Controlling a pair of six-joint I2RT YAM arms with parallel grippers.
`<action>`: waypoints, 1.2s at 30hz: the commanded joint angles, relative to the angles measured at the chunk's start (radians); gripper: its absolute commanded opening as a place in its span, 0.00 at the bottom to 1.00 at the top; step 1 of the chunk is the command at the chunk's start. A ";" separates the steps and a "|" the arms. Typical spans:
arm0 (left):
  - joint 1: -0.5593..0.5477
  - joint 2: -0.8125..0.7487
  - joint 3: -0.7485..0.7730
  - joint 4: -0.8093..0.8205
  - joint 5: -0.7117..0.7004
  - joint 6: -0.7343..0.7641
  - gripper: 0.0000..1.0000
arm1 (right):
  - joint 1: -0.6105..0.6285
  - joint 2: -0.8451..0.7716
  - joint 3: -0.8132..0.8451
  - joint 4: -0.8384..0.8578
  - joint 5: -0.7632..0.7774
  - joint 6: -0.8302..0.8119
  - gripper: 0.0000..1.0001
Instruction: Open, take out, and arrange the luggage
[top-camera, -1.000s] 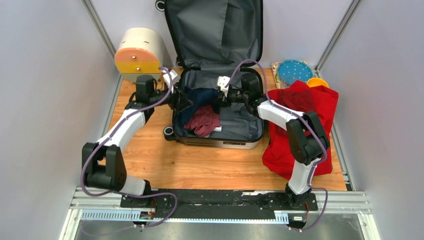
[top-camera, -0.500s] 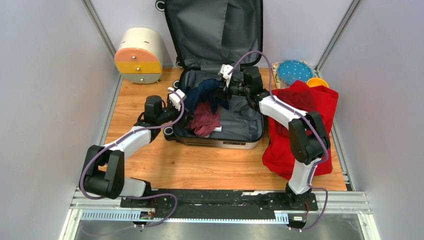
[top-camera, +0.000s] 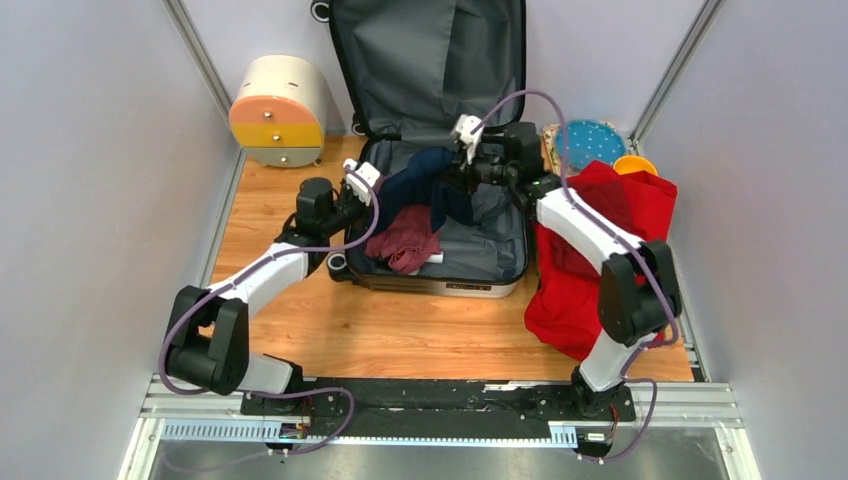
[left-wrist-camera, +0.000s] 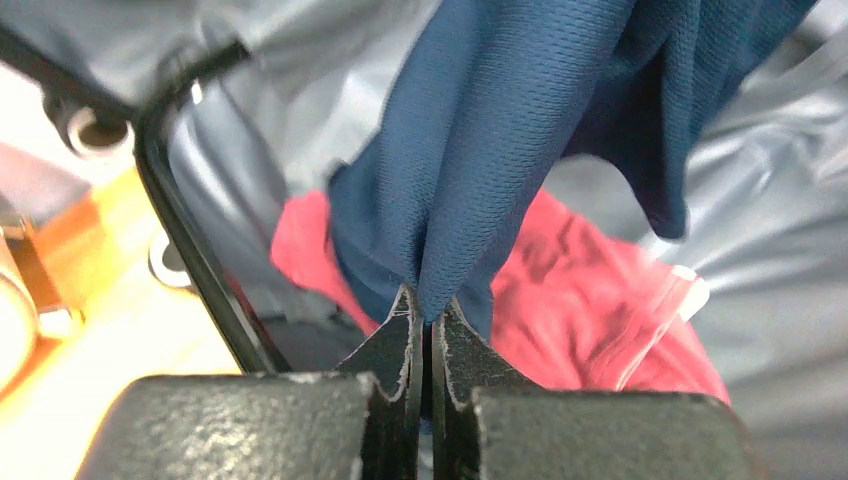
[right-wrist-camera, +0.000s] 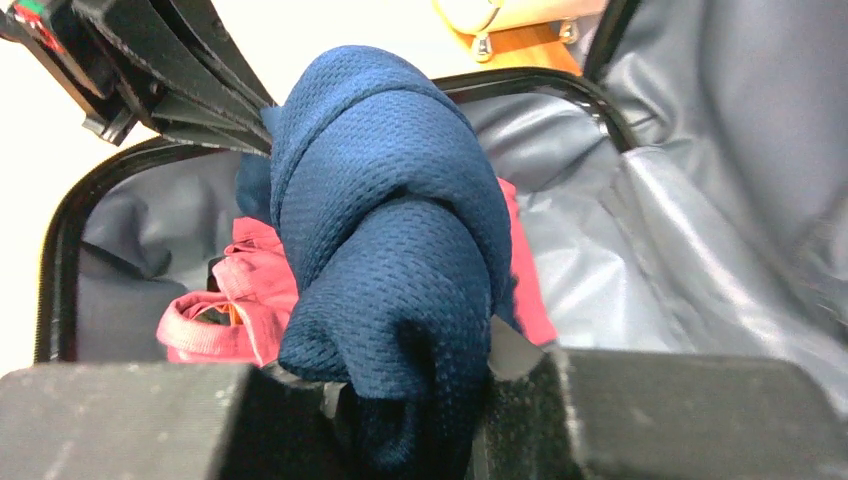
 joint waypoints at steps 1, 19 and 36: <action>-0.001 -0.081 0.159 -0.060 0.204 -0.038 0.00 | -0.065 -0.208 0.102 -0.096 -0.003 0.006 0.00; -0.500 0.025 0.673 -0.368 0.390 -0.128 0.00 | -0.541 -0.955 0.158 -1.123 0.005 -0.210 0.00; -0.691 0.422 0.896 -0.278 0.352 -0.208 0.00 | -0.558 -1.027 -0.003 -1.358 0.518 -0.175 0.00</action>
